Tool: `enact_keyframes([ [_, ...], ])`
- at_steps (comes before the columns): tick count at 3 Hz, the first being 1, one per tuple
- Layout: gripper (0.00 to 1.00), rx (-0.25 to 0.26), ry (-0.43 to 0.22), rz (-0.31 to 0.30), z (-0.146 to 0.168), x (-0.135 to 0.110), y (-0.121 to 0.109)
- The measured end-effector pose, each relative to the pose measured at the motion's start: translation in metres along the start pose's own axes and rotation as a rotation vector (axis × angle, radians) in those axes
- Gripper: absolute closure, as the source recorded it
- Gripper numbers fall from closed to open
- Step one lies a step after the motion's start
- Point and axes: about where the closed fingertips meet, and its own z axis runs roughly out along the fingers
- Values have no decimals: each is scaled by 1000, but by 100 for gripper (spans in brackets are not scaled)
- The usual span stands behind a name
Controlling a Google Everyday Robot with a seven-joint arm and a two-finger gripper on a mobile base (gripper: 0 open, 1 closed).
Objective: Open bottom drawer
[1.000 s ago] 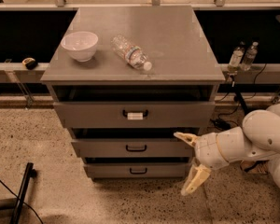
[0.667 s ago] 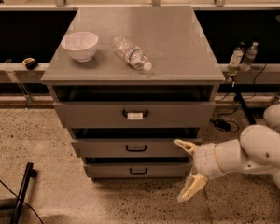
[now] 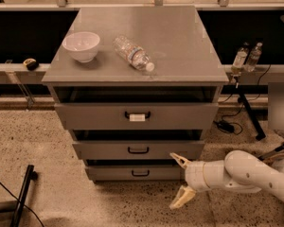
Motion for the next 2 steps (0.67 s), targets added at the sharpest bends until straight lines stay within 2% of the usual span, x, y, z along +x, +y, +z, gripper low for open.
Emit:
enact_keyframes([
  [1, 0, -8, -13, 2, 8, 6, 4],
  [2, 0, -15, -11, 6, 22, 12, -5],
])
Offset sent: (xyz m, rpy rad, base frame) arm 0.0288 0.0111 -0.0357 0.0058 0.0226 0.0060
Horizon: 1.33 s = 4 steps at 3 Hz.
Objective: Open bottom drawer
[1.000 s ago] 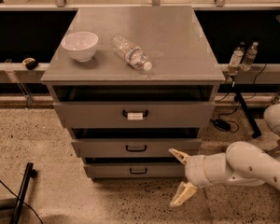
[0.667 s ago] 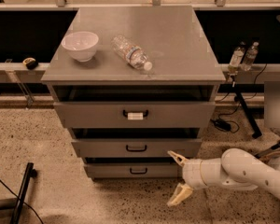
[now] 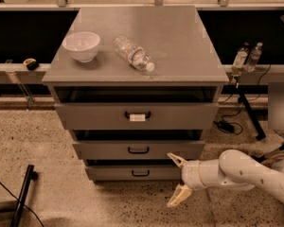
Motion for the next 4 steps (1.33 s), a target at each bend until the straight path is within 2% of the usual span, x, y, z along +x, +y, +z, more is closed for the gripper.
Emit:
enact_keyframes([
  [1, 0, -14, 38, -35, 64, 51, -25],
  [2, 0, -30, 50, -35, 104, 86, -31],
  [3, 0, -30, 50, -35, 104, 86, -31],
  [4, 0, -63, 52, -23, 116, 112, -25],
])
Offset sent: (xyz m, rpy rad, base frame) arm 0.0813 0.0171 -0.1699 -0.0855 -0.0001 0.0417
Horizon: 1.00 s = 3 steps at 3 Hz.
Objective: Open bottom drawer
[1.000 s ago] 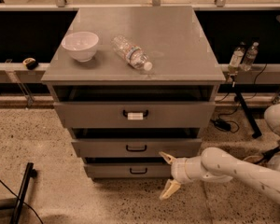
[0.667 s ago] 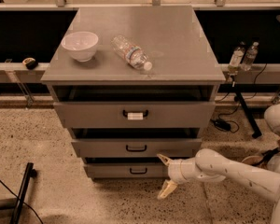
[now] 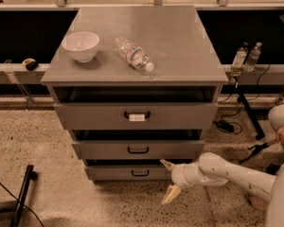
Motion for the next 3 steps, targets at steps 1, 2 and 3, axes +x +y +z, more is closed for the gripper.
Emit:
enact_keyframes([
  [1, 0, -54, 20, -14, 17, 41, 10],
  [2, 0, -74, 36, -18, 29, 65, 16],
  [3, 0, -70, 60, -32, 40, 79, 7],
])
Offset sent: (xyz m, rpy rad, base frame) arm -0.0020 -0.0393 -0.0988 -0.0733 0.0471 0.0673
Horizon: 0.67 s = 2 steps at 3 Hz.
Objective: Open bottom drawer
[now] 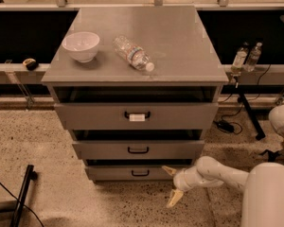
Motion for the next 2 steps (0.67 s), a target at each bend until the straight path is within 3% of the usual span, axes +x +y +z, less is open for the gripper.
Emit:
enact_keyframes([
  [2, 0, 17, 83, -2, 14, 42, -33],
])
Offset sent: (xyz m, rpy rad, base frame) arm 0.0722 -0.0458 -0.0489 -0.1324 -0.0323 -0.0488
